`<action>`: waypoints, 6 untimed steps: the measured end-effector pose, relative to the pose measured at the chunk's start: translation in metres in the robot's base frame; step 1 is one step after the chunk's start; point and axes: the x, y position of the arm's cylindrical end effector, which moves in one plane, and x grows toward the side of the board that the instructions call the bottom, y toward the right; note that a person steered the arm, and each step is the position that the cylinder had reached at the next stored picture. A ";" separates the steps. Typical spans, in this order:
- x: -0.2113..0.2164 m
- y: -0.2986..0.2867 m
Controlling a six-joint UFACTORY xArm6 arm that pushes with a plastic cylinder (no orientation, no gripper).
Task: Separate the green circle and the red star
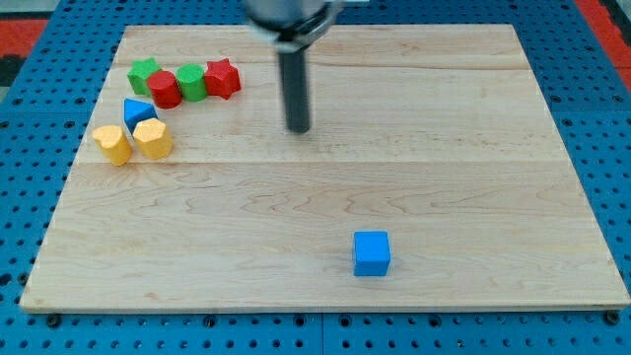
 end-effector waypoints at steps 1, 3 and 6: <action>-0.097 -0.058; -0.070 -0.149; -0.065 -0.097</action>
